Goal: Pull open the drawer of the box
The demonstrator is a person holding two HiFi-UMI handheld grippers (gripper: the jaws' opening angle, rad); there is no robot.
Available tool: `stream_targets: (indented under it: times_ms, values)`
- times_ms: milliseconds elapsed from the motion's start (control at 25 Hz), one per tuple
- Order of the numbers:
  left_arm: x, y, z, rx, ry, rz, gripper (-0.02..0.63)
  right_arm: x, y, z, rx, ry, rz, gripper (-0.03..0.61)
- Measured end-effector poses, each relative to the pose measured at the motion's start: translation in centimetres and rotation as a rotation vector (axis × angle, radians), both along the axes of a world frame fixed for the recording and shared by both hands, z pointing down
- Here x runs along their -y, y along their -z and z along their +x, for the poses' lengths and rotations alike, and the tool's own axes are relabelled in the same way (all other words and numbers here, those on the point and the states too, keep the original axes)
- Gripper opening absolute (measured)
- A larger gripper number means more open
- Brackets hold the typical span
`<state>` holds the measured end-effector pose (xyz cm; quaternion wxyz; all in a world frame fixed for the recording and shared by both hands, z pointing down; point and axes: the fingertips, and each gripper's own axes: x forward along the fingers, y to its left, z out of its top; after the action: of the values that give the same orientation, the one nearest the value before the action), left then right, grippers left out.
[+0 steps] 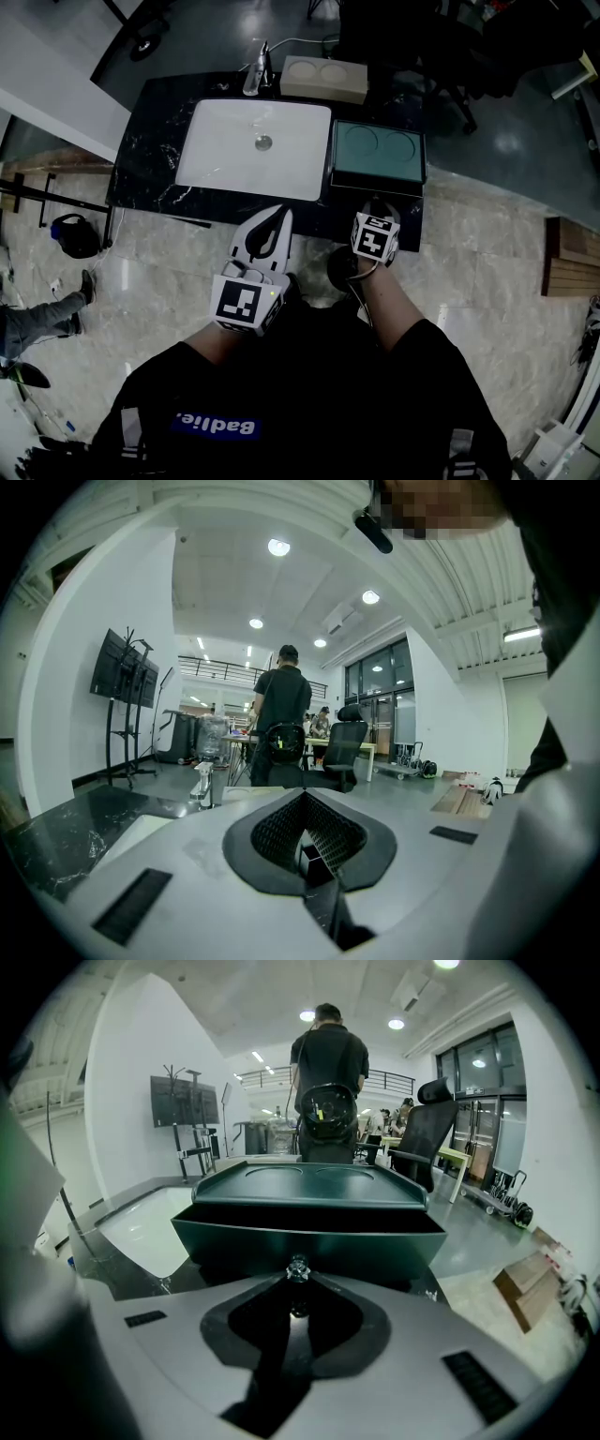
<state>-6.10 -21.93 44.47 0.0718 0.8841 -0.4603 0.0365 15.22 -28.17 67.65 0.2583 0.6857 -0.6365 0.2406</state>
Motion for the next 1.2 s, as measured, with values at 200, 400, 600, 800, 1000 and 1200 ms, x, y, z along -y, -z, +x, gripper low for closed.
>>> stream_targets:
  times_ms: [200,400,600,800,1000,1200]
  values:
    - [-0.6,0.2,0.1,-0.001,-0.003,0.003,-0.012,-0.8,0.1,0.1,-0.001,0.000,0.002,0.064]
    - [-0.8,0.4,-0.1,0.008,0.005,-0.010,-0.012,-1.3,0.0,0.0,-0.003,-0.002,0.003,0.064]
    - [-1.4,-0.2,-0.1,-0.005,-0.016,0.001,-0.012,-1.8,-0.1,-0.3,-0.006,-0.002,0.003,0.064]
    - [-1.5,0.3,0.0,0.001,-0.015,-0.008,-0.012,-2.5,-0.1,-0.5,-0.011,0.003,0.001,0.064]
    - [-1.9,0.2,0.3,-0.012,-0.034,0.001,-0.012,-3.1,-0.2,-0.6,-0.012,0.005,-0.004,0.064]
    - [-2.3,0.2,0.4,-0.012,-0.042,0.001,-0.012,-3.7,-0.3,-0.7,-0.012,0.010,-0.006,0.064]
